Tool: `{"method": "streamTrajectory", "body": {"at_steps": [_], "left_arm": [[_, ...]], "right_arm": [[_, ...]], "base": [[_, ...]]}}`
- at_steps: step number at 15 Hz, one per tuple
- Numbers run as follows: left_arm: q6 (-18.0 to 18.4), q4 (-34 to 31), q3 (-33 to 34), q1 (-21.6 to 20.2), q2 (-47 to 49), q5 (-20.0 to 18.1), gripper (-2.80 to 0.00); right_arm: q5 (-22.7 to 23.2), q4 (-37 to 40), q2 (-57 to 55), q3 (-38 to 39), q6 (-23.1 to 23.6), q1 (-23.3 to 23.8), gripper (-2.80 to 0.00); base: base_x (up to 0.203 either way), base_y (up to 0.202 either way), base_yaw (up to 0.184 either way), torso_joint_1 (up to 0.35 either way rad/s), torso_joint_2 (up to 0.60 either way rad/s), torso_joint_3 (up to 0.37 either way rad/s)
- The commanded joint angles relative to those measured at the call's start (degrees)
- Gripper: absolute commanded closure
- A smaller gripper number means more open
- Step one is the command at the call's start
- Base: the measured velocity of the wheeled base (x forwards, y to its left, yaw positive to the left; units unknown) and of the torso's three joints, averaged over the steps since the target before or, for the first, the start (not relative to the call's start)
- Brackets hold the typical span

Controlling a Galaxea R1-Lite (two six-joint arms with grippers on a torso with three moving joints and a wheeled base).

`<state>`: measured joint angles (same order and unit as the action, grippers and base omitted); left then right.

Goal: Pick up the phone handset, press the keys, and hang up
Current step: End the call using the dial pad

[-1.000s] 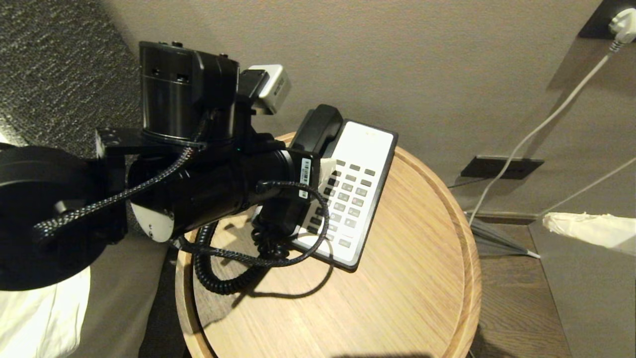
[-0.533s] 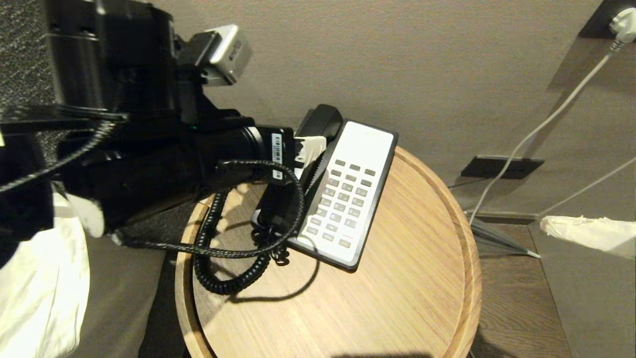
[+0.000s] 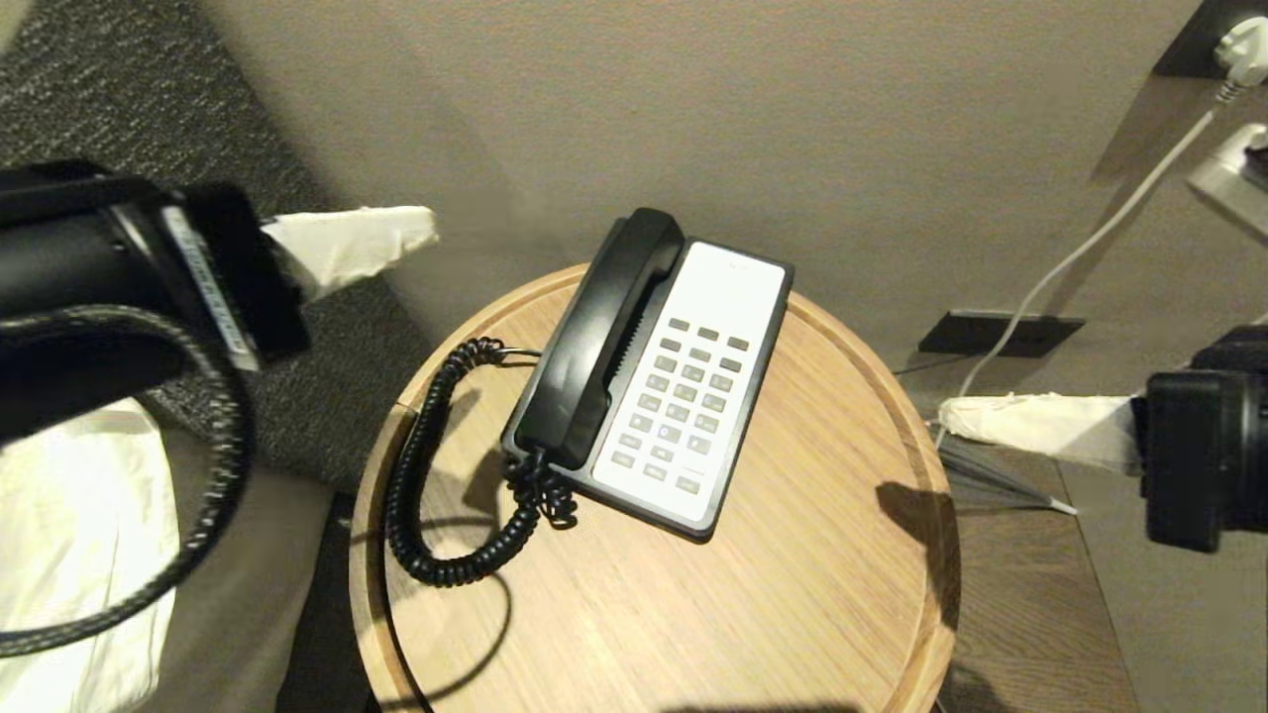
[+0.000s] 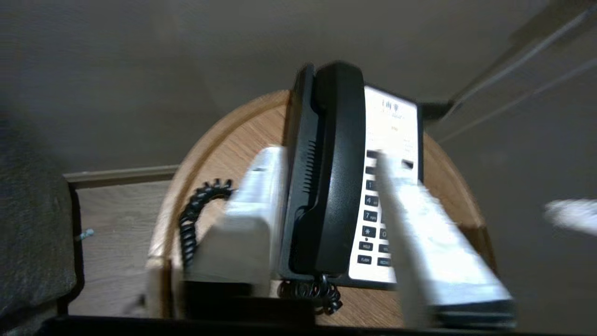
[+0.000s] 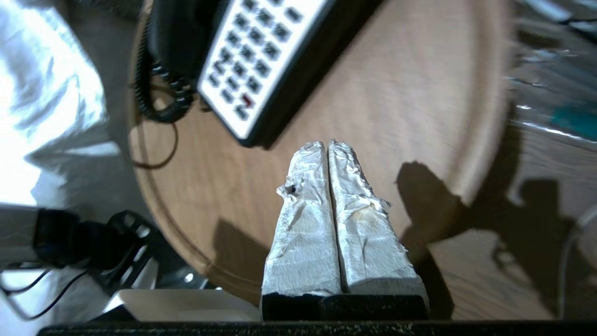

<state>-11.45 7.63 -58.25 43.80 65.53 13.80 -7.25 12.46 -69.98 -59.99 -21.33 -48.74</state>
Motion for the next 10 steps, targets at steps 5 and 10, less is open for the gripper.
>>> {"method": "streamTrajectory", "body": {"at_steps": [5,10], "left_arm": [[-2.86,-0.73,1.21,-4.19,-10.32,-0.52,0.00],[-3.43,-0.95,1.20,-5.21,-13.27,-0.62,0.00]], "right_arm": [[3.18,-3.51,-15.40,-6.85,-1.06,-7.17,0.00],[3.55,-3.97,-19.48,-7.11,-1.17,-9.37,0.00]], "base": [[0.000,0.000,0.000,0.000,0.00,0.000],[0.000,0.000,0.000,0.000,0.00,0.000]]}}
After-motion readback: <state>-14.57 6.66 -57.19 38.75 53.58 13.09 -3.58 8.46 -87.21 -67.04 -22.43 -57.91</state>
